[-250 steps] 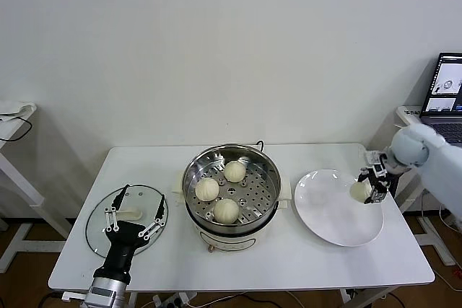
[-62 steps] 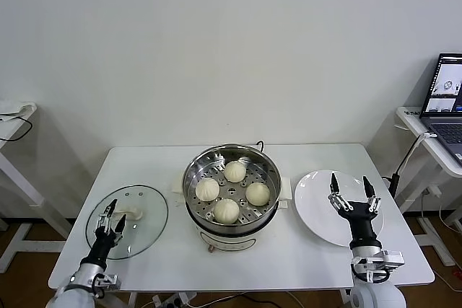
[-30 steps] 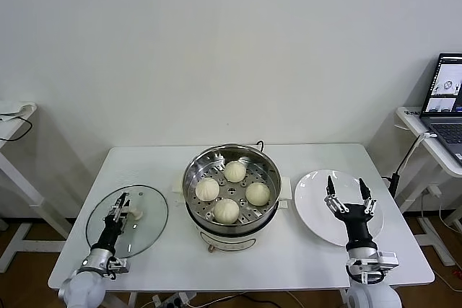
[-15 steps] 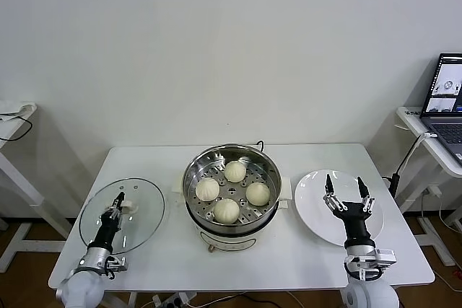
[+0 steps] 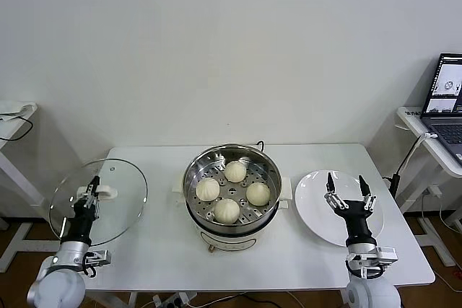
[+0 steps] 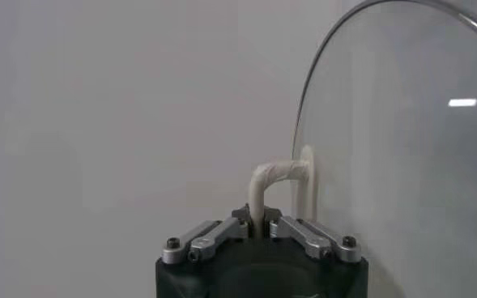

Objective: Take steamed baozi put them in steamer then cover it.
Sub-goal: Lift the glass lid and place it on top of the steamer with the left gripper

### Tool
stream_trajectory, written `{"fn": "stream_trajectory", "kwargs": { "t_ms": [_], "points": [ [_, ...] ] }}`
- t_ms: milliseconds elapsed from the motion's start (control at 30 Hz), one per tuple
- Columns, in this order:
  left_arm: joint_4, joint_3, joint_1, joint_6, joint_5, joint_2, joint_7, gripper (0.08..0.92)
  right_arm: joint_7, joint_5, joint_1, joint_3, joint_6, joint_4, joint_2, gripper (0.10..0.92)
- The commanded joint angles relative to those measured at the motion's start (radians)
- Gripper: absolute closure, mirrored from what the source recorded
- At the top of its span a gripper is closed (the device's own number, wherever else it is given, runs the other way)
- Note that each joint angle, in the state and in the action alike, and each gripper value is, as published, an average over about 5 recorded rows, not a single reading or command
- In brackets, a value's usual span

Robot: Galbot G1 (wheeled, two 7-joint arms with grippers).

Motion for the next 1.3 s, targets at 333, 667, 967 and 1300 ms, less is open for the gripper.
{"fn": "stream_trajectory", "kwargs": {
  "t_ms": [333, 667, 967, 1300],
  "points": [
    [-0.42, 0.467, -0.051, 0.473, 0.015, 0.157, 0.368, 0.81, -0.001, -0.012, -0.02, 0.017, 0.015, 0.011, 0.025, 0.203],
    [-0.384, 0.777, -0.24, 0.618, 0.085, 0.155, 0.446, 0.81, 0.002, -0.037, -0.035, 0.024, 0.02, 0.023, 0.053, 0.203],
    [-0.28, 0.904, -0.357, 0.702, 0.136, 0.042, 0.482, 0.81, 0.003, -0.045, -0.04, 0.035, 0.019, 0.021, 0.061, 0.203],
    [-0.169, 0.97, -0.389, 0.711, 0.207, -0.07, 0.48, 0.81, 0.004, -0.06, -0.033, 0.031, 0.019, 0.006, 0.07, 0.203]
  ]
}}
